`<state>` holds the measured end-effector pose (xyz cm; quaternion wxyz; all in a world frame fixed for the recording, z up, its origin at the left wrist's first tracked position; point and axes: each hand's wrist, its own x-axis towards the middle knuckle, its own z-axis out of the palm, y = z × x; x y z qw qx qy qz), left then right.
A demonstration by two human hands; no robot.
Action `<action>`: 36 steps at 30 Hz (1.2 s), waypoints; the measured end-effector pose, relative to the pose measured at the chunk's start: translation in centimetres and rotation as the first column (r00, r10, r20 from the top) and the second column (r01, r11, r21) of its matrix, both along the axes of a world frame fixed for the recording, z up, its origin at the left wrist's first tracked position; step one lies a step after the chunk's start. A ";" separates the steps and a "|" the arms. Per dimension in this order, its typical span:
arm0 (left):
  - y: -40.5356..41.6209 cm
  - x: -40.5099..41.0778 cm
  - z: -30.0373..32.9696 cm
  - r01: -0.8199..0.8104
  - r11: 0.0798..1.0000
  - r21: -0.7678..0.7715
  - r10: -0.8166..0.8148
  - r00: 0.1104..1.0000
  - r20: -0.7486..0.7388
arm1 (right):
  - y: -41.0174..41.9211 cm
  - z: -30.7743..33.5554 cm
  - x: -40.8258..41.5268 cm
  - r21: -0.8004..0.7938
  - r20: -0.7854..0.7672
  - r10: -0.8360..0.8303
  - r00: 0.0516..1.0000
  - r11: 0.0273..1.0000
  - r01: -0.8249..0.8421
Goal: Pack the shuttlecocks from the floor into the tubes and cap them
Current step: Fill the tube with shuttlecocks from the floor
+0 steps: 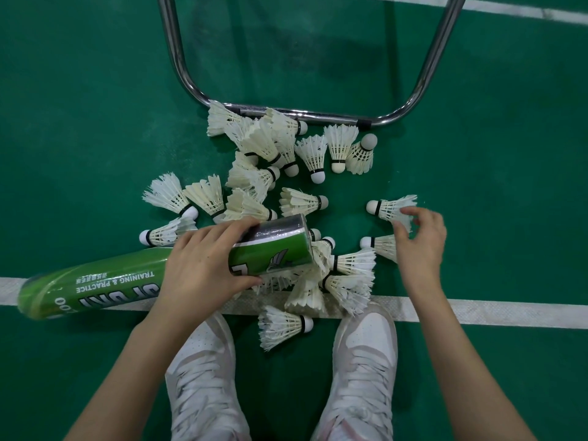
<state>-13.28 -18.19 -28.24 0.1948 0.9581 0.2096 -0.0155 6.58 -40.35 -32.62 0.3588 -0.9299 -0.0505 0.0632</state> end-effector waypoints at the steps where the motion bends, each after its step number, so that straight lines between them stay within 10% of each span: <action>1: 0.0 0.0 0.0 0.001 1.000 0.001 -0.001 1.000 0.000 | 0.0 -0.3 0.3 -0.009 0.010 -0.026 1.000 1.000 0.026; 13: -0.1 0.0 -0.1 0.008 1.000 0.011 -0.008 1.000 0.007 | 0.8 -1.2 1.1 0.131 -0.143 -0.220 0.965 0.962 0.238; 36: 0.0 0.0 0.3 -0.014 1.000 0.002 0.014 0.999 0.043 | 3.2 5.8 -6.3 0.572 -0.315 0.183 0.931 0.819 0.033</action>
